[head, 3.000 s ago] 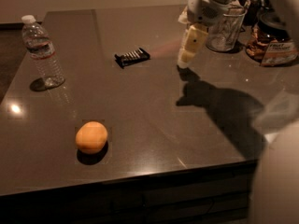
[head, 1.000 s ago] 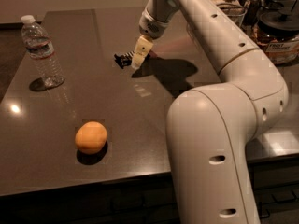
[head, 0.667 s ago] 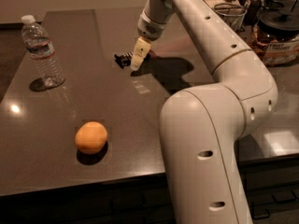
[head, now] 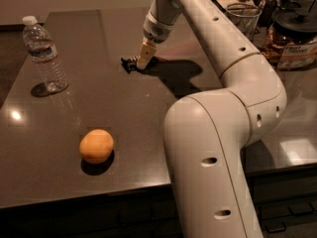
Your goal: Move rxbar chocolate near orange
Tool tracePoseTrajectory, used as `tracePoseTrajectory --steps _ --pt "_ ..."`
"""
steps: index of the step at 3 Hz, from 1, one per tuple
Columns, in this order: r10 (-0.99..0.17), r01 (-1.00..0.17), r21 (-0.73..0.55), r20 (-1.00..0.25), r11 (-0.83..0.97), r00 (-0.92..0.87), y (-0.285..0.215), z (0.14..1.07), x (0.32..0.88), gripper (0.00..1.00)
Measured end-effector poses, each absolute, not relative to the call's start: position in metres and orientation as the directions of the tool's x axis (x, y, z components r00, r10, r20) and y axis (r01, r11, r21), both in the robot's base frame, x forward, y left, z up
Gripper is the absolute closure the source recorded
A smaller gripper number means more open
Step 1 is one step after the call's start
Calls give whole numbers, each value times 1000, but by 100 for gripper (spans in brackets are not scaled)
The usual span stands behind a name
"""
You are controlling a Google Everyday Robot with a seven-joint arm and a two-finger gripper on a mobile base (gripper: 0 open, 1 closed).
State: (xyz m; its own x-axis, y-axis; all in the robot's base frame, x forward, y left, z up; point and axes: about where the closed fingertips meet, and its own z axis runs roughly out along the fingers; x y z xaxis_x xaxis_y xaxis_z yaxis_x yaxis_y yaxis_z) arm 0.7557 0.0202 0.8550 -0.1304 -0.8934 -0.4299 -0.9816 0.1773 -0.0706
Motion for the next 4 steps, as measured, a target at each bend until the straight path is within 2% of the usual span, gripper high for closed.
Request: tracePoseTrajectory --steps 2,3,4 --pt "-884 -986 -81 -458 147 -94 17 877 737 86" --pt "-866 -988 -75 -493 137 -83 5 893 710 100" --pt "-857 -991 -49 -509 128 -85 -11 891 668 69"
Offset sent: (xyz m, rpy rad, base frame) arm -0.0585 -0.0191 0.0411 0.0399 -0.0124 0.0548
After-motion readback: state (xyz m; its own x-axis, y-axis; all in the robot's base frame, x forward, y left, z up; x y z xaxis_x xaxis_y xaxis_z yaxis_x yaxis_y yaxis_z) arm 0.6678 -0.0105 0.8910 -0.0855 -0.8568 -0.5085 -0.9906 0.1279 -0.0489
